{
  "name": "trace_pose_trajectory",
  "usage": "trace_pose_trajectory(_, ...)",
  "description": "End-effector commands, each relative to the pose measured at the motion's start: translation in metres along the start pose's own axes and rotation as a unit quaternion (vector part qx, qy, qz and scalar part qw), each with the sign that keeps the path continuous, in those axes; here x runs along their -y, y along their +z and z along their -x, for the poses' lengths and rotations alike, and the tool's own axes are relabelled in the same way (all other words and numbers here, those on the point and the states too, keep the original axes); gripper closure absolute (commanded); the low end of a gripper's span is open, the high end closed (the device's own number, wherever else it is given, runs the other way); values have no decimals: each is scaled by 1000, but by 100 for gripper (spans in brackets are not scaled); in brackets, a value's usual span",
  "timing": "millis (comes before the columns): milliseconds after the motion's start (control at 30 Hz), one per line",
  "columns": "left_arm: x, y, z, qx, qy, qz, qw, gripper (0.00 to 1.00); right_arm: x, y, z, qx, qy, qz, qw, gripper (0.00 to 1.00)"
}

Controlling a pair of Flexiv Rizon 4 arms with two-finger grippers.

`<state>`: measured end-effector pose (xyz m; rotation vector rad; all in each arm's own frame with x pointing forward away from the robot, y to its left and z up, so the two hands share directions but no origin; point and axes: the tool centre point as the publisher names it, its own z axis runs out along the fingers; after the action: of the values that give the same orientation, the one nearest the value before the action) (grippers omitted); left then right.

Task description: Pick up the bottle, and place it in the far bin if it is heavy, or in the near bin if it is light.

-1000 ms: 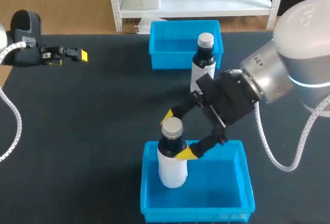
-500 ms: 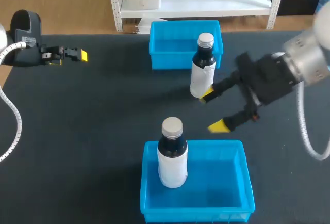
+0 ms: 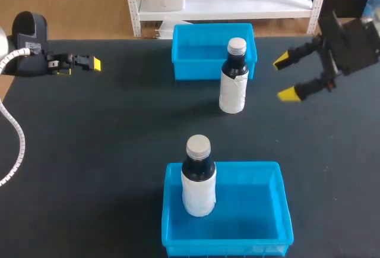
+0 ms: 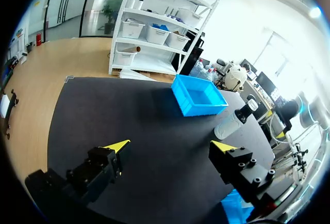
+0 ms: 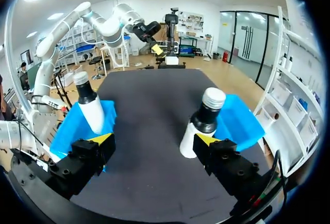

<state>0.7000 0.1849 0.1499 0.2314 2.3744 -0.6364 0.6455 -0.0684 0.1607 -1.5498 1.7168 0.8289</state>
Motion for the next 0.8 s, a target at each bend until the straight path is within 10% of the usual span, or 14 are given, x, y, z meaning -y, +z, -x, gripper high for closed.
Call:
trace_pose_trajectory(33,0,0,0,0,0,0,1000,0,41,5,-5,10,-3,32,999,0)
trace_pose_trajectory(800,0,0,0,0,0,0,1000,0,102,55,8,34,-7,46,998,0)
